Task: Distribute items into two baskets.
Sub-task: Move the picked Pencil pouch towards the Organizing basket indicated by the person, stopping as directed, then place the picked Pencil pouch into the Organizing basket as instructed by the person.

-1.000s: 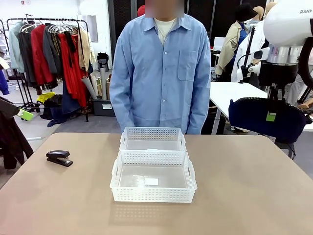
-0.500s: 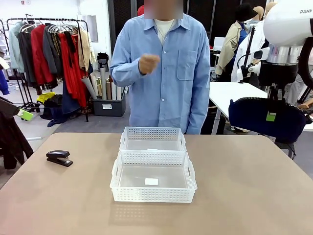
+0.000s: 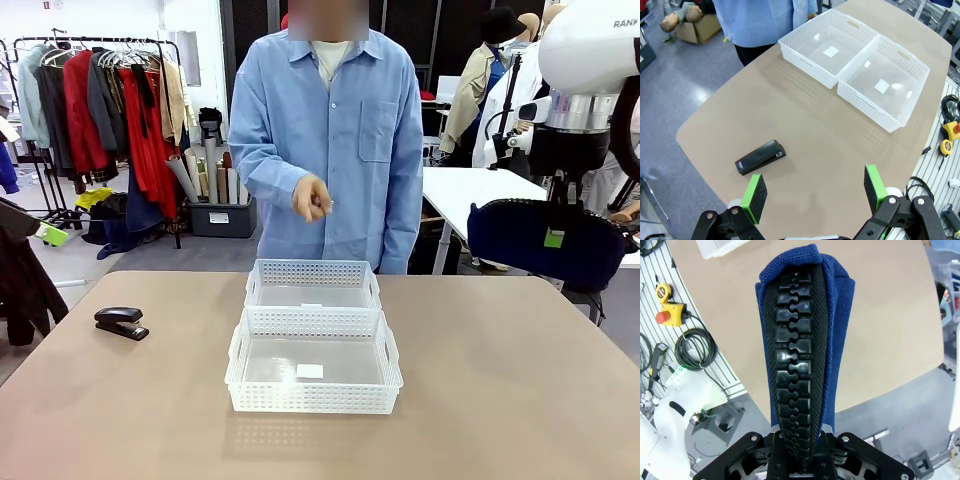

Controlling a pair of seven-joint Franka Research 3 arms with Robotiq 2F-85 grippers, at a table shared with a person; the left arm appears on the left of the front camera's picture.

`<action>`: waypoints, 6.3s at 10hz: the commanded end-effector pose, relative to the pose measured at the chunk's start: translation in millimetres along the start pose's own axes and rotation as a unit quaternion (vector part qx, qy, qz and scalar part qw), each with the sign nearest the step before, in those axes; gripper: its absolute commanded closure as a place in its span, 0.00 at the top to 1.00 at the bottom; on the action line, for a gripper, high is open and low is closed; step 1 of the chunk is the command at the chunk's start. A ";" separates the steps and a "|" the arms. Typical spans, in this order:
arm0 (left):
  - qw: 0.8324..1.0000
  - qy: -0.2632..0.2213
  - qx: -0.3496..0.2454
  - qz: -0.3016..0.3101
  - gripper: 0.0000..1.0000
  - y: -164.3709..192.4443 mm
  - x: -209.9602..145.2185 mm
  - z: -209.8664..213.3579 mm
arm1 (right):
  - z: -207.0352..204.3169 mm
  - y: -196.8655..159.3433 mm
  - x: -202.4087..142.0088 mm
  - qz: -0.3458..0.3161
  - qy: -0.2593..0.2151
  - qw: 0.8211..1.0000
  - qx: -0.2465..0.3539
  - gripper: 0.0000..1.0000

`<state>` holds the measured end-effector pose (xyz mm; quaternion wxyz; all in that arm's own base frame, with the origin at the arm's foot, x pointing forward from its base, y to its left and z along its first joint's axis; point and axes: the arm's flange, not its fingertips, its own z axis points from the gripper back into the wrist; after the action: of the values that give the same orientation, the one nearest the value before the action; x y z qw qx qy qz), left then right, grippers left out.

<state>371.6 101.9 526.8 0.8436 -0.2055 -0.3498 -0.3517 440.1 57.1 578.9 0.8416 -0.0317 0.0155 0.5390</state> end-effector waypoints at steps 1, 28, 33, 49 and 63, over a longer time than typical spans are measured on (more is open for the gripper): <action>1.000 -0.010 -0.005 -0.005 1.00 1.1 -1.0 0.9 | 2.5 -1.0 1.1 0.001 0.000 1.000 -0.011 0.00; 1.000 -0.010 -0.005 -0.005 1.00 1.1 -1.0 0.9 | -19.9 104.2 116.2 0.177 0.022 0.981 -0.074 0.00; 1.000 -0.010 -0.005 -0.005 1.00 1.1 -1.0 0.9 | -51.3 122.6 155.9 0.199 0.005 0.978 -0.065 0.00; 1.000 -0.010 -0.005 -0.005 1.00 1.1 -1.0 0.9 | -90.1 121.8 24.0 0.193 0.043 0.980 -0.023 0.00; 1.000 -0.010 -0.005 -0.005 1.00 1.1 -1.0 0.9 | -90.1 121.8 24.0 0.193 0.043 0.980 -0.023 0.00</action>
<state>371.2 102.1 526.5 0.8438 -0.2066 -0.3486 -0.3518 342.9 122.5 479.9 0.7158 -0.0679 0.0444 0.6935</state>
